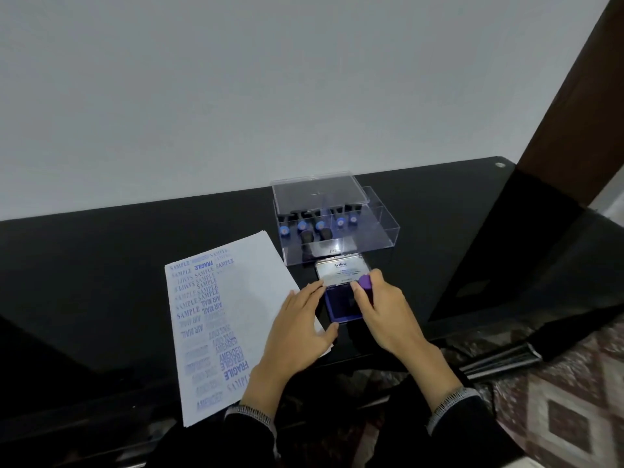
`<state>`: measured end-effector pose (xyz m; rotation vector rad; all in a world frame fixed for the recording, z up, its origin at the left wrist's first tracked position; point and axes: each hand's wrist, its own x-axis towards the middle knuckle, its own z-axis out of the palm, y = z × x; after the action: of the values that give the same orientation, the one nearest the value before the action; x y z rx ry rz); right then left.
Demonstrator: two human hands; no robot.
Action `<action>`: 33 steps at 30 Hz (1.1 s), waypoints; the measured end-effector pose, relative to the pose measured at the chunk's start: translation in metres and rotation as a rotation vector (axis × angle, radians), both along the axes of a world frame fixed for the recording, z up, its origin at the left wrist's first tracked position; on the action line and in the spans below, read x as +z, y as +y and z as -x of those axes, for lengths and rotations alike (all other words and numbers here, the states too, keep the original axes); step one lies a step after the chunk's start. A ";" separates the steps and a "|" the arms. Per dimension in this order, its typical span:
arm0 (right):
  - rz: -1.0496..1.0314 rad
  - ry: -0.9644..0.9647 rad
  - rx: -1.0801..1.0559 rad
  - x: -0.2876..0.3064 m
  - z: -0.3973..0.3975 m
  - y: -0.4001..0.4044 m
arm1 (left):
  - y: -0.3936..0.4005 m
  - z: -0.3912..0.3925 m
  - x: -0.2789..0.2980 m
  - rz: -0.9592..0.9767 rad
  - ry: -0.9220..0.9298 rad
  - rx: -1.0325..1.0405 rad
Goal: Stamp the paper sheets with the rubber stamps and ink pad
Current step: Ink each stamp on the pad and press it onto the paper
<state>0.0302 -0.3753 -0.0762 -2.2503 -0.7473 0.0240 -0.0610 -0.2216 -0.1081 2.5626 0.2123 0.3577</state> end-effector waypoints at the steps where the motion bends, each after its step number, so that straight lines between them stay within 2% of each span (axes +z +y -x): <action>1: 0.000 -0.017 0.013 0.000 0.001 0.002 | 0.000 0.000 -0.001 0.000 -0.002 0.002; 10: 0.030 -0.224 -0.011 -0.017 0.004 0.010 | 0.000 -0.002 0.000 0.031 0.017 0.024; 13: 0.015 -0.225 -0.030 -0.021 0.005 0.010 | 0.002 -0.003 -0.001 0.061 0.043 0.017; 14: -0.002 -0.212 -0.034 -0.022 0.005 0.010 | 0.002 -0.004 0.001 0.111 0.033 0.013; 17: -0.045 -0.182 -0.033 -0.023 0.005 0.011 | 0.002 -0.005 0.013 0.456 -0.084 0.049; 19: -0.048 -0.191 -0.038 -0.024 0.005 0.010 | 0.007 -0.004 0.023 0.532 -0.157 0.129; 26: -0.065 -0.161 -0.055 -0.025 0.005 0.012 | 0.057 0.013 0.040 0.459 -0.237 0.346; 30: -0.036 -0.185 -0.076 -0.026 0.007 0.012 | 0.091 0.030 0.037 0.443 -0.220 0.520; 33: -0.019 -0.211 -0.098 -0.026 0.007 0.012 | 0.116 0.048 0.029 0.351 -0.196 0.608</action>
<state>0.0228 -0.3634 -0.1019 -2.2918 -0.7424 -0.2697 -0.1086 -0.1059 -0.0795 2.0548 0.9002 0.7187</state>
